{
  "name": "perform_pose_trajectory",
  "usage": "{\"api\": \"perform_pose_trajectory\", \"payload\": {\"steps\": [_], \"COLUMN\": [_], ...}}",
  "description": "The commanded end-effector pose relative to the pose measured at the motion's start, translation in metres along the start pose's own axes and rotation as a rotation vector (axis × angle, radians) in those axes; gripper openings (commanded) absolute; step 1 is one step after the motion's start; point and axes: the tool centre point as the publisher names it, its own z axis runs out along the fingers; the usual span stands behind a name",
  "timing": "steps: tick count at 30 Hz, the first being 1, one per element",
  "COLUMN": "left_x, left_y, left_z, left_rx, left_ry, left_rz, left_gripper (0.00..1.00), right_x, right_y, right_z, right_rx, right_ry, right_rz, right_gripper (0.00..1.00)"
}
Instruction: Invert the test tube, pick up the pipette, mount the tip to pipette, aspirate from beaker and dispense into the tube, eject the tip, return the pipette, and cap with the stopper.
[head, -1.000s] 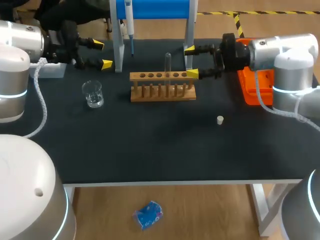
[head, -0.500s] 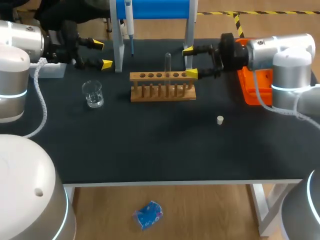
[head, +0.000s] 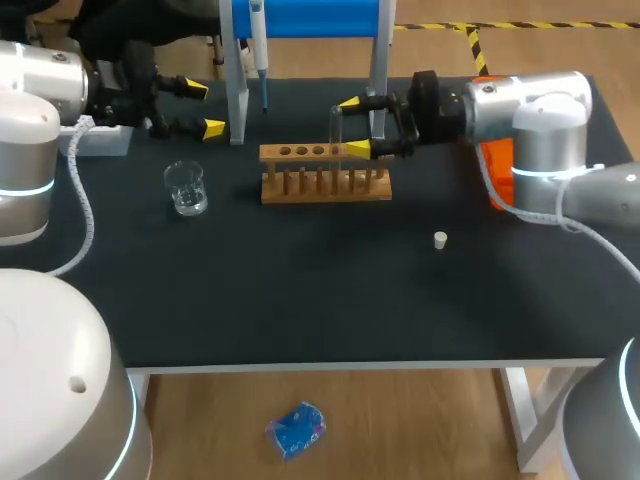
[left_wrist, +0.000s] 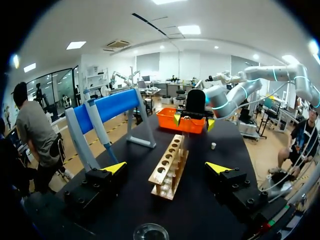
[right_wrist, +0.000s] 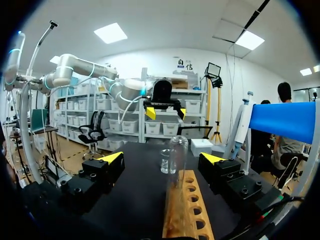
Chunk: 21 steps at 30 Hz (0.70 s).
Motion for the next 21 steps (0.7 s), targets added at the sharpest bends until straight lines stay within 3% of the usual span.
{"api": "perform_pose_trajectory", "payload": {"steps": [1,11,13,15,21], "left_x": [-0.0001,-0.0001,-0.0001,-0.0001,-0.0001], "left_y": [-0.0003,-0.0003,-0.0003,-0.0003,-0.0003], "left_z": [-0.0002,-0.0002,-0.0002,-0.0002,-0.0002], "left_rx": [-0.002,-0.002,-0.002,-0.002,-0.002], "left_ry": [-0.001,-0.001,-0.001,-0.001,-0.001], "left_rz": [-0.001,-0.001,-0.001,-0.001,-0.001], "left_gripper": [1.0,1.0,1.0,1.0,1.0], "right_x": [-0.0171,-0.0224,-0.0221,-0.021,-0.0185], "right_y": [-0.0087,-0.0085,-0.0083,-0.0074,-0.0064], "right_z": [0.0119,0.0187,0.0191,0.0194,0.0191], "right_rx": [-0.018,-0.036,-0.04,-0.043,-0.047], "right_ry": [0.068,0.079,0.079,0.079,0.083], "right_rz": [-0.002,0.006,0.008,0.009,0.01], "right_gripper": [1.0,1.0,0.49,0.34,0.0]}}
